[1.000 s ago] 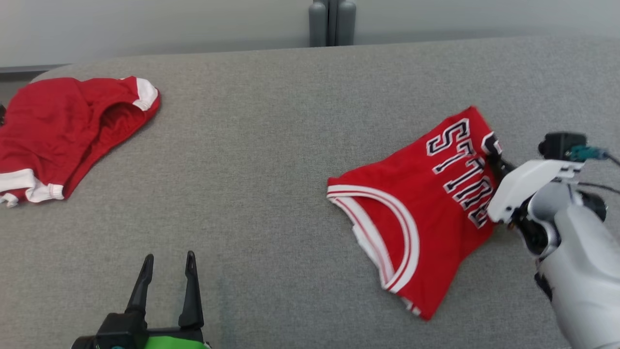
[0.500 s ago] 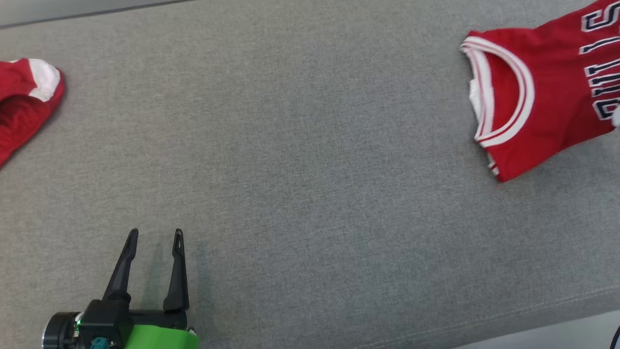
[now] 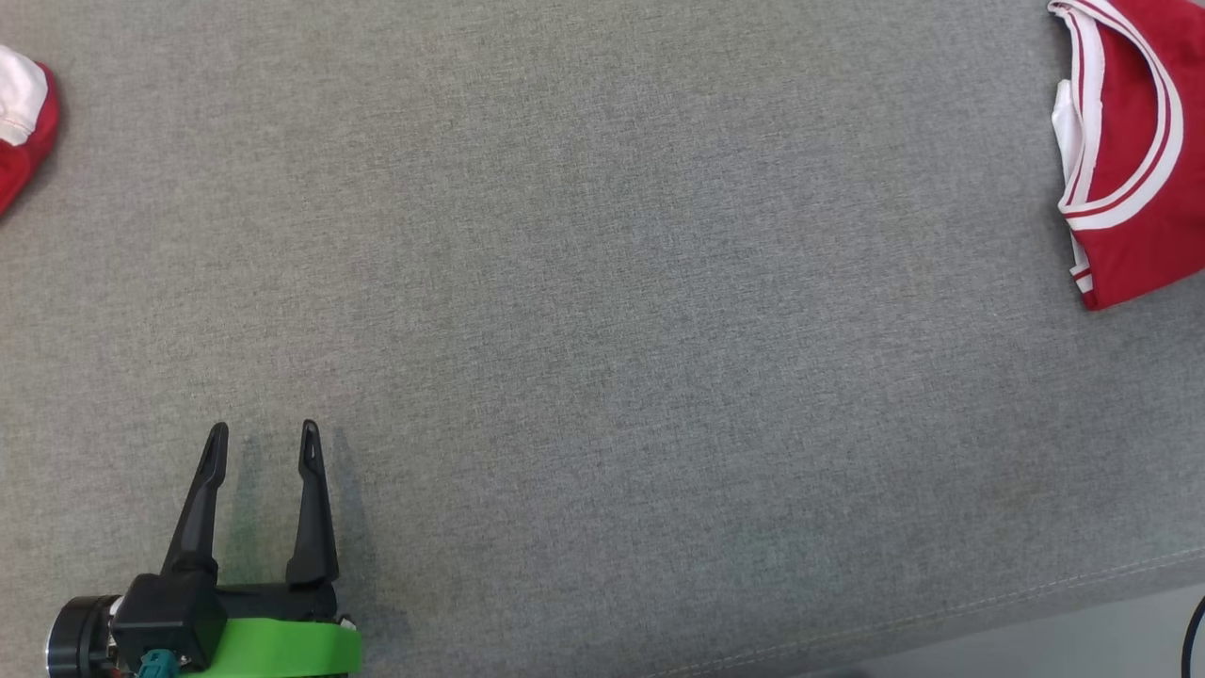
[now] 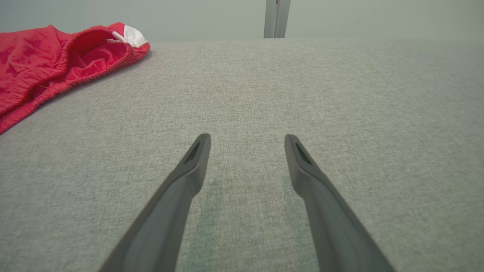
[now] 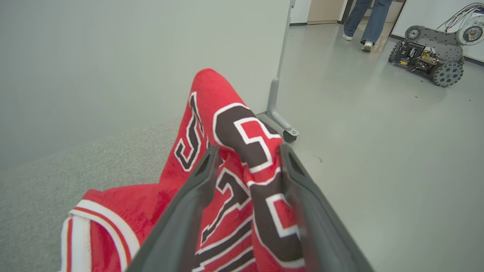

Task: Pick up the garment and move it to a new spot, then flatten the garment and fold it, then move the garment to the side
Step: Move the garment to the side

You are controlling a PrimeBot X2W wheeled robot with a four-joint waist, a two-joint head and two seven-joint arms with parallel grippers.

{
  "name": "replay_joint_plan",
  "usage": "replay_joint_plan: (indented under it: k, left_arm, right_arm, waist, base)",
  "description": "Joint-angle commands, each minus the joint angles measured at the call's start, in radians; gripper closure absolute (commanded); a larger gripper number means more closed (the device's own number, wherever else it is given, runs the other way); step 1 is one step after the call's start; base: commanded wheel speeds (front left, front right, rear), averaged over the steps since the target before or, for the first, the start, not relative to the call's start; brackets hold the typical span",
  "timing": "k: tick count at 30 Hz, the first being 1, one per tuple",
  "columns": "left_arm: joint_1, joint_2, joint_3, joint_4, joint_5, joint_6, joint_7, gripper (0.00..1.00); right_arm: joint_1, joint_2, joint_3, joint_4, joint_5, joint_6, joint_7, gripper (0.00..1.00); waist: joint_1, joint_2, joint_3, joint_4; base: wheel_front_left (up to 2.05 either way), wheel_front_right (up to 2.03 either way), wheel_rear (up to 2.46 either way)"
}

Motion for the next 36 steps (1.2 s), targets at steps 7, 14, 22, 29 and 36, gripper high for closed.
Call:
replay_joint_plan:
  k: [7,14,22,29,36]
  left_arm:
    - [0.009,-0.004,0.020,0.008,-0.008,0.013,-0.003,0.00]
    - [-0.007,-0.007,0.018,0.018,-0.025,0.016,-0.003,0.00]
    - [0.008,-0.009,-0.016,0.042,-0.084,0.056,-0.003,0.00]
    - [0.065,-0.009,-0.039,0.074,-0.102,0.100,-0.003,0.00]
    - [0.107,-0.009,-0.016,0.149,-0.058,0.122,-0.003,0.00]
  right_arm:
    - [-0.016,0.033,-0.079,-0.064,-0.156,-0.002,-0.015,0.00]
    - [0.018,0.064,-0.002,-0.095,-0.186,-0.002,-0.017,0.00]
    - [0.263,0.132,0.234,-0.320,-0.011,-0.002,-0.017,0.00]
    - [0.636,0.186,0.360,-0.647,0.140,-0.002,-0.017,0.00]
    - [0.916,0.285,0.439,-0.846,0.127,-0.002,-0.017,0.00]
  waist:
    - [-0.0001,0.0000,-0.042,-0.037]
    - [-0.0001,0.0000,-0.098,-0.044]
    - [-0.0001,0.0000,-0.223,0.013]
    - [-0.0001,0.0000,-0.344,0.087]
    - [-0.0001,0.0000,-0.424,0.134]
  base:
    - [0.00,0.00,0.00]
    - [0.00,0.00,0.00]
    - [0.00,0.00,0.00]
    - [0.00,0.00,0.00]
    - [0.00,0.00,0.00]
